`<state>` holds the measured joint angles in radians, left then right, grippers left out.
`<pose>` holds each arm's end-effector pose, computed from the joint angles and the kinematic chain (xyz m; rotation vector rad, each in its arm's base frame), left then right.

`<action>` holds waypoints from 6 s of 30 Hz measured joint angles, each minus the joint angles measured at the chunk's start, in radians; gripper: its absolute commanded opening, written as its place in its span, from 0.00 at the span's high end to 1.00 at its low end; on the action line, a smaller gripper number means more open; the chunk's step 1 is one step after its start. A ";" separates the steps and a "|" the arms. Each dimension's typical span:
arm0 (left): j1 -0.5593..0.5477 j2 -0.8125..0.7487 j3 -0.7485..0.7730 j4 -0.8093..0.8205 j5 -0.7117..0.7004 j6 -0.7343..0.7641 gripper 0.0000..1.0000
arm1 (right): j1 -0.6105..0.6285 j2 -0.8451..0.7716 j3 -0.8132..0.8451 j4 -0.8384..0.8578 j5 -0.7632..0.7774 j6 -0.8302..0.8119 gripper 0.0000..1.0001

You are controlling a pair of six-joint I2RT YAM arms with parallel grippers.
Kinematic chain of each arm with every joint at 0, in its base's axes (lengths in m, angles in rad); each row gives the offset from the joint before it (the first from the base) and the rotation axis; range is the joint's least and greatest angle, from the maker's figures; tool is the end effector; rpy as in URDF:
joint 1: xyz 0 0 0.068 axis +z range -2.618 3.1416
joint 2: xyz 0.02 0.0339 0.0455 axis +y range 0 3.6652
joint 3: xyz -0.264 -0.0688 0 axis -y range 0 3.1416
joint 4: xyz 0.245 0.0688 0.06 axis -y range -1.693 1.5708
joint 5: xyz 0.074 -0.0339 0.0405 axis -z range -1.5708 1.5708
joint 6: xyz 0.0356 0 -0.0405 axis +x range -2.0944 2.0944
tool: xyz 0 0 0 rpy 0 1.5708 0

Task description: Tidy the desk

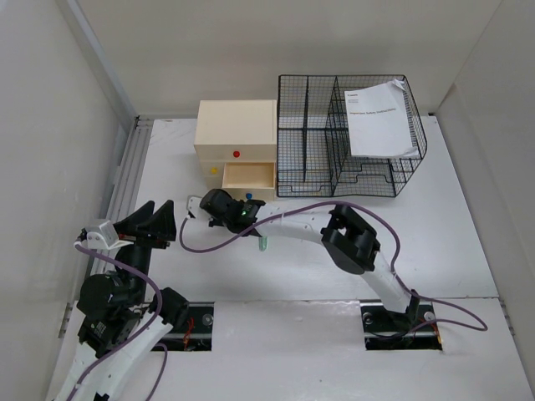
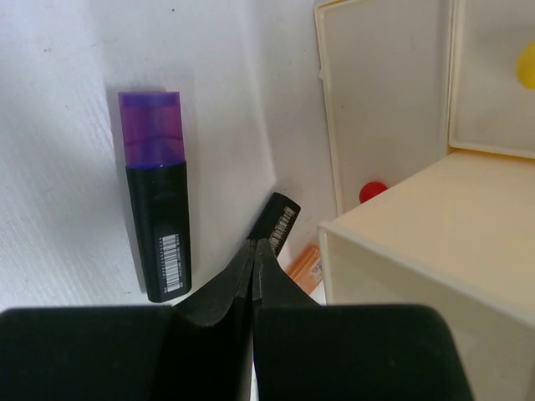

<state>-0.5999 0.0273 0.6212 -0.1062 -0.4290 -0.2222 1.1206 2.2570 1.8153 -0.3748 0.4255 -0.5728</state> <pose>0.0245 0.0012 0.3574 -0.1807 1.1299 -0.4998 0.2340 0.4503 0.1897 -1.5921 1.6706 -0.2318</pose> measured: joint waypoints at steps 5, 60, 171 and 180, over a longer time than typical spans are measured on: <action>0.000 0.000 0.000 0.000 0.003 0.000 0.49 | 0.000 0.006 0.003 0.021 0.005 -0.003 1.00; 0.000 -0.011 0.000 -0.003 0.002 0.000 0.48 | 0.046 0.123 0.026 0.069 0.049 -0.031 1.00; 0.000 -0.012 0.000 -0.011 -0.018 0.000 0.48 | -0.022 -0.225 0.097 -0.190 -0.414 0.179 1.00; 0.000 -0.012 0.000 -0.011 -0.018 0.000 0.48 | -0.026 -0.270 0.078 -0.108 -0.117 0.079 1.00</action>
<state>-0.5999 0.0154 0.6212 -0.1177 -0.4465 -0.2222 1.0950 1.9873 1.8935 -0.4831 0.3084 -0.4938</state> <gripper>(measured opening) 0.524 0.359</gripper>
